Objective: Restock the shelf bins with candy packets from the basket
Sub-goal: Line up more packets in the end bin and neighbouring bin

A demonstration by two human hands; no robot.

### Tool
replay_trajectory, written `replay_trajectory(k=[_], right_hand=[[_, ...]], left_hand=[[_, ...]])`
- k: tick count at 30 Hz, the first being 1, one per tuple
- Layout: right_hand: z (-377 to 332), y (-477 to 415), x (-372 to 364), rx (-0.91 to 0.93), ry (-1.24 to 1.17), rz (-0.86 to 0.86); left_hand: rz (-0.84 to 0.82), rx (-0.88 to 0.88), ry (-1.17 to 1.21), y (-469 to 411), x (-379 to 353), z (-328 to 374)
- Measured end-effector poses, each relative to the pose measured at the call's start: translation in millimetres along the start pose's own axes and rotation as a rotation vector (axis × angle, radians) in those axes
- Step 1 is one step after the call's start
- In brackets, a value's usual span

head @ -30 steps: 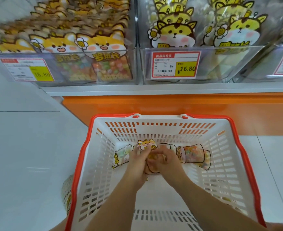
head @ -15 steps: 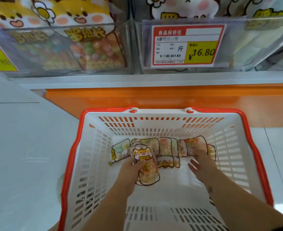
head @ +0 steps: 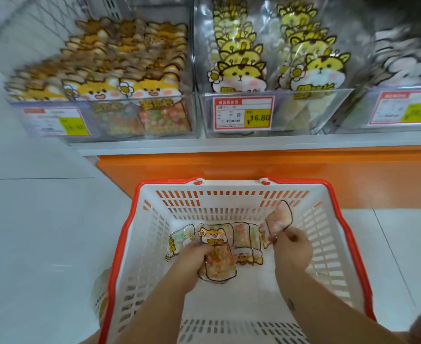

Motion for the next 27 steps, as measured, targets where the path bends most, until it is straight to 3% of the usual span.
replay_trajectory(k=[9, 14, 17, 19, 22, 24, 27], right_hand=[[-72, 105, 54, 0.788, 0.066, -0.636], [-128, 130, 64, 1.139, 0.114, -0.755], [-163, 145, 63, 1.341, 0.11, -0.771], [-182, 157, 64, 1.314, 0.112, -0.77], [-217, 173, 73, 0.996, -0.007, -0.84], [-240, 179, 78, 0.845, -0.039, -0.987], [-269, 183, 79, 0.662, 0.155, -1.343]], left_hand=[[-0.116, -0.075, 0.235, 76, 36, 50], [-0.244, -0.164, 0.309, 116, 58, 84], [-0.317, -0.368, 0.315, 144, 69, 103], [-0.338, -0.489, 0.335, 166, 77, 117], [-0.295, -0.659, 0.221, 197, 95, 136], [-0.287, -0.749, 0.088, 216, 108, 148], [-0.321, -0.852, -0.147, 237, 124, 159]])
Point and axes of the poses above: each hand's wrist, its own y-axis away from the middle knuckle, its own x-axis out of the back of the hand, z = x × y, the point moved 1 cm from there along -y, towards the middle knuckle, and after that the axes turned 7 degrees about z, right-handed, at the moved point
